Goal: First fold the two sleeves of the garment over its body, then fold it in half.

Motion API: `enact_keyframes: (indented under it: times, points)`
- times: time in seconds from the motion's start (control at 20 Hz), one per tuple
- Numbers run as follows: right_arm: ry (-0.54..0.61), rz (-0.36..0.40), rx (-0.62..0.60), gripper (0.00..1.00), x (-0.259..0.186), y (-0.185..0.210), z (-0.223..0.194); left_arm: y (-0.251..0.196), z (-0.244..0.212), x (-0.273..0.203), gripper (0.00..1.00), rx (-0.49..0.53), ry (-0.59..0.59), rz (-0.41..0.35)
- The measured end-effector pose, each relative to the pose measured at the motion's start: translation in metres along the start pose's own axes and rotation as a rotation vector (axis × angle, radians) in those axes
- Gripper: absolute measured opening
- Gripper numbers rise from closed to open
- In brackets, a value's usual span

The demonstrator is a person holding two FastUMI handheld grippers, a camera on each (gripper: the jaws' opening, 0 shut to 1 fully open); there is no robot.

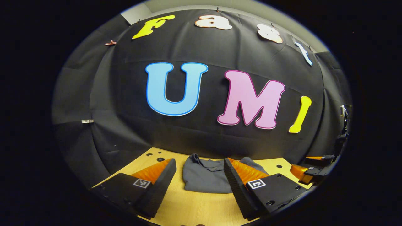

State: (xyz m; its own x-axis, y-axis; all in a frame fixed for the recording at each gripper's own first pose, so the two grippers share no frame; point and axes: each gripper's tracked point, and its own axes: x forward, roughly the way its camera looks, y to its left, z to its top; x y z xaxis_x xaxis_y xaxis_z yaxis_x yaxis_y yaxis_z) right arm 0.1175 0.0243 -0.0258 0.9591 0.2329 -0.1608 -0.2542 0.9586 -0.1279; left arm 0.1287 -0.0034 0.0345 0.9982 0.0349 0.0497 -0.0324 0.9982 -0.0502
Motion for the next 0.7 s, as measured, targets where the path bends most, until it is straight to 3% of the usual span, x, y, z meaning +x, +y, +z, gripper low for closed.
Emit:
enact_keyframes:
  times: [0.35, 0.7]
  points:
    - [0.047, 0.046, 0.071, 0.98, -0.076, 0.026, -0.034, 0.006, -0.032, -0.080, 0.96, 0.038, 0.013, 0.013]
    - [0.085, 0.050, 0.053, 0.98, -0.110, 0.044, -0.047, -0.002, -0.064, -0.114, 0.96, -0.040, 0.110, -0.006]
